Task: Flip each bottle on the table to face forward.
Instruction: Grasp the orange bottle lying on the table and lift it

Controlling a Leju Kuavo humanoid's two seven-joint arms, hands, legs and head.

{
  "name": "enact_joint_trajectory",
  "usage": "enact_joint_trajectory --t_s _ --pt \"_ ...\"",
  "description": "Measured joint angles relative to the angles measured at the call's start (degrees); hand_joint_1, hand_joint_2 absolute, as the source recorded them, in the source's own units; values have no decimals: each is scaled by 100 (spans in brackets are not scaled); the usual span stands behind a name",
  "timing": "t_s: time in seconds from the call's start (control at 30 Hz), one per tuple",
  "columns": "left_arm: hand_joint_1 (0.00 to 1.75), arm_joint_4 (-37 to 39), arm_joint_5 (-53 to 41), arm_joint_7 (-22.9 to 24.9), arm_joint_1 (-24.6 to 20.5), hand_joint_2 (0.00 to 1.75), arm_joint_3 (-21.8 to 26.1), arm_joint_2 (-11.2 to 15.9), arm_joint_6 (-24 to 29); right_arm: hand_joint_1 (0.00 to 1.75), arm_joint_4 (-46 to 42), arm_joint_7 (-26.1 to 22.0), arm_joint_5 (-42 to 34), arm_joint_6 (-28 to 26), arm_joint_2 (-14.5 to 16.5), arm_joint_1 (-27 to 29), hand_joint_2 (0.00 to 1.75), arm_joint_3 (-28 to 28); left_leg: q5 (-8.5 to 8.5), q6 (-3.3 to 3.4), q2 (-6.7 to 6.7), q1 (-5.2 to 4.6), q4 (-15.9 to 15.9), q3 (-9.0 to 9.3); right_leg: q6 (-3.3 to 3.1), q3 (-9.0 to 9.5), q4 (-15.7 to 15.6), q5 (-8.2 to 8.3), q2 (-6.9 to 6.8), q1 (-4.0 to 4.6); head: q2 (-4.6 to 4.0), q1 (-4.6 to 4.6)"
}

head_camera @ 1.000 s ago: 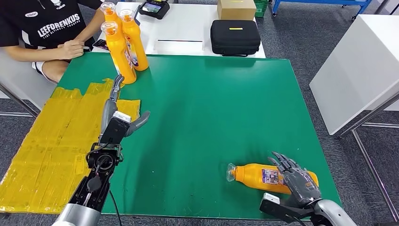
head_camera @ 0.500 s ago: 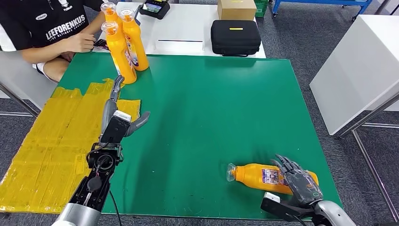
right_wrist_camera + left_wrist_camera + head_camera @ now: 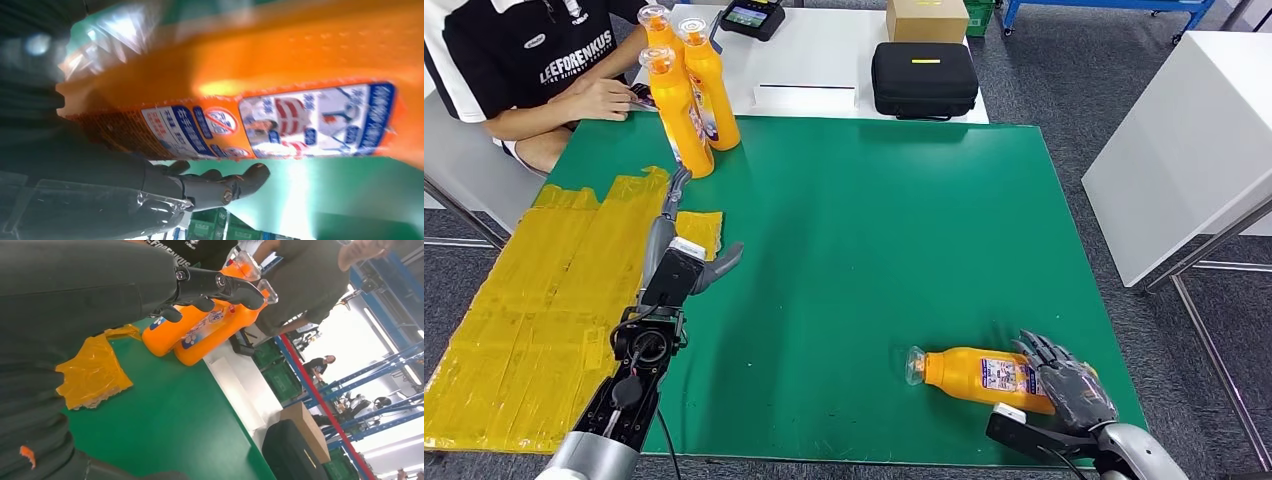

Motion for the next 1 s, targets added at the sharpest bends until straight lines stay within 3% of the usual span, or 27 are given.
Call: enact_joint_trajectory --t_s 0.03,0.1,0.17,0.23,0.27,0.3,0.37,0.4,0.43,1.0 --pt "0 18 10 -6 -2 175 2 0 0 25 41 2 3 18 -16 -26 175 1 0 0 0 0 0 0 0 0 0 0 0 0 0 1" --pt "0 54 19 -19 -7 175 7 0 0 96 122 11 15 60 -55 -75 175 4 0 0 0 0 0 1 0 1 0 0 0 0 0 0" --pt "0 86 27 -31 -15 175 11 0 0 151 193 25 27 103 -93 -114 175 13 0 0 0 0 0 2 0 2 0 0 0 0 0 0" --pt "0 118 38 -36 -25 175 16 1 0 152 260 36 36 134 -126 -148 175 28 0 0 0 0 0 3 0 2 0 0 0 0 0 1" --pt "0 134 45 -37 -32 175 20 1 0 133 293 39 38 142 -140 -168 175 36 0 0 0 0 0 4 0 3 0 0 0 0 0 0" --pt "0 150 52 -37 -42 175 24 2 0 130 324 40 40 147 -154 -188 175 44 0 0 0 0 0 6 0 4 0 0 0 0 0 1" --pt "0 179 61 -37 -62 175 34 2 0 142 373 42 40 151 -177 -226 175 58 0 1 -1 0 0 9 0 8 -1 0 0 0 0 0" --pt "0 192 65 -37 -72 175 40 2 0 166 394 46 40 156 -187 -245 175 65 1 1 -1 0 0 10 0 10 -1 0 -1 0 0 1" --pt "0 204 68 -37 -79 175 46 2 1 175 416 55 40 162 -196 -265 175 73 1 2 -1 0 0 11 0 11 -1 0 -1 0 0 -1" --pt "0 236 152 -26 -84 175 77 11 2 175 708 164 -8 184 -397 -535 175 342 2 3 -1 0 0 20 0 19 -1 0 -1 1 0 2"
